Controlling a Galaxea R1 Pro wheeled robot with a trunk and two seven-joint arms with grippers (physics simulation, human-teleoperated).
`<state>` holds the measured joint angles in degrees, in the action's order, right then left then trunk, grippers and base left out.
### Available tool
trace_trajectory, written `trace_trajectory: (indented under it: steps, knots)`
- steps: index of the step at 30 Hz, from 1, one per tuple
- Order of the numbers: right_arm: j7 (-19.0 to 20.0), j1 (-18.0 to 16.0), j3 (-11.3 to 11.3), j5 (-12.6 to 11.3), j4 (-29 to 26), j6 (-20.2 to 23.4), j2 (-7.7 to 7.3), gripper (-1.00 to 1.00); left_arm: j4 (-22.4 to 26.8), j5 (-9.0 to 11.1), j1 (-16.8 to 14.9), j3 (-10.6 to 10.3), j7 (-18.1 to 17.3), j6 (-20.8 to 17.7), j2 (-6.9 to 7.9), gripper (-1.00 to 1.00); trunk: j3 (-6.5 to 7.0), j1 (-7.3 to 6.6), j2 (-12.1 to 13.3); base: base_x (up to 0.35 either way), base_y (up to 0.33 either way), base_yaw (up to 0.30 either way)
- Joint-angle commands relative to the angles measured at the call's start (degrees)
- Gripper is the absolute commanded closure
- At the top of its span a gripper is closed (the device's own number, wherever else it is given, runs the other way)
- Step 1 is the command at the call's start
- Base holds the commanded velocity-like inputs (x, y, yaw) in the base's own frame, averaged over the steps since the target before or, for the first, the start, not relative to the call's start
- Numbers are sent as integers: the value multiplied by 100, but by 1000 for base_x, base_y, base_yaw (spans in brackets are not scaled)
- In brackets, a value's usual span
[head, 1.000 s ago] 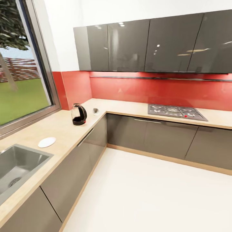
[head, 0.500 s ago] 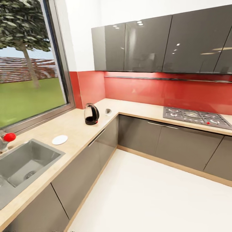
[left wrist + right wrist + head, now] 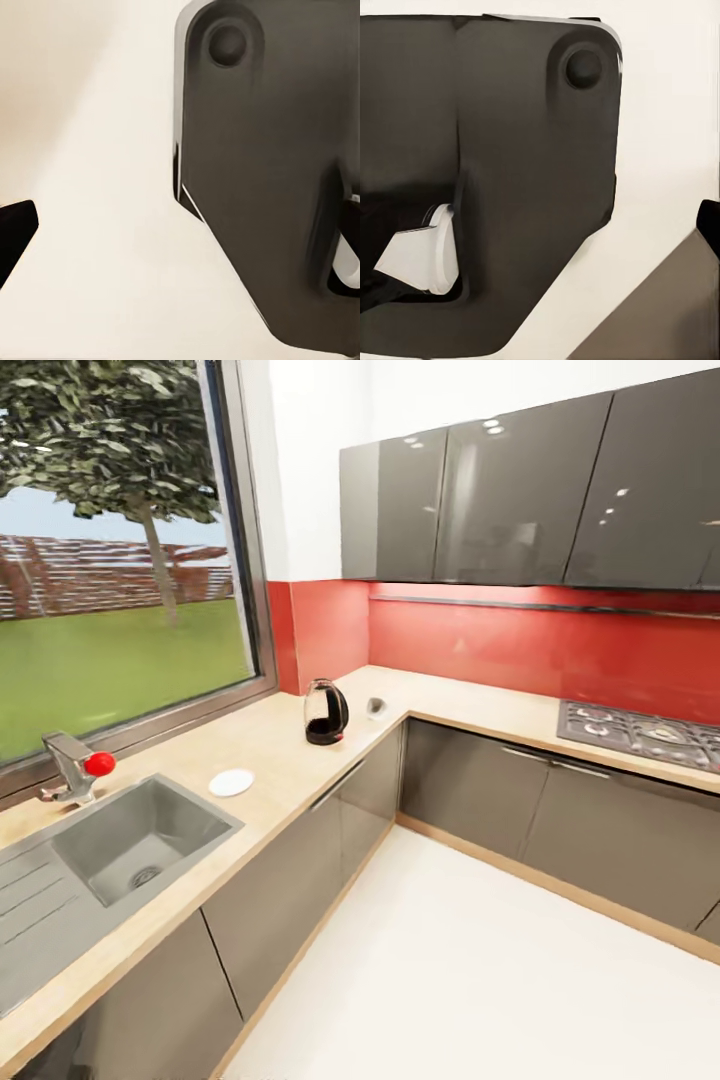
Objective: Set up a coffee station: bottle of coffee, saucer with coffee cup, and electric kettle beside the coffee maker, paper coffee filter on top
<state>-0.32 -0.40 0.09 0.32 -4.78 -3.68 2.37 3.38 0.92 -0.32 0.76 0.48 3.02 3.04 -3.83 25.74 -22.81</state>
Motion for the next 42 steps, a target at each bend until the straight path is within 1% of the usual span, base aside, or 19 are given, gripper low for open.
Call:
trace_trajectory:
  steps: [1, 2, 7, 10, 17, 28, 37, 42]
  knots:
    - [-3, -3, 0, 3, 4, -18, 1, -100, -2, 10, -2, 7, 7, 14, 2, -100, -12, 4, -11, 113, -210, 285]
    - [-3, -3, 0, 3, 4, -18, 1, -100, -2, 12, 1, 9, 9, 11, 8, -100, -12, 4, -11, 123, -228, 285]
    - [-3, -3, 0, 3, 4, -18, 1, -100, -4, 13, 5, 303, 12, 19, 13, -100, -12, 4, -11, 142, -255, 285]
    - [-3, -3, 0, 3, 5, -18, 1, -100, -4, 10, 5, 354, 7, 22, 12, -100, -12, 4, -11, 192, -249, 285]
    - [-3, -3, 0, 4, 7, -18, 1, -100, -4, 5, 6, 372, 5, 23, 15, -100, -12, 4, -11, 200, -188, 285]
    - [-3, -3, 0, 4, 11, -18, 1, -100, -4, 8, 14, 372, -4, 24, 12, -100, -12, 4, -11, 37, -22, 285]
    - [-3, -3, 0, 3, 9, -18, 1, -100, -4, 5, 14, 372, -2, 15, 14, -100, -12, 4, -11, 225, -159, 285]
    - [-3, -3, 0, 1, 4, -20, 1, -100, -4, 5, 14, 368, -2, 18, 14, -100, -12, 4, -11, 90, -31, 115]
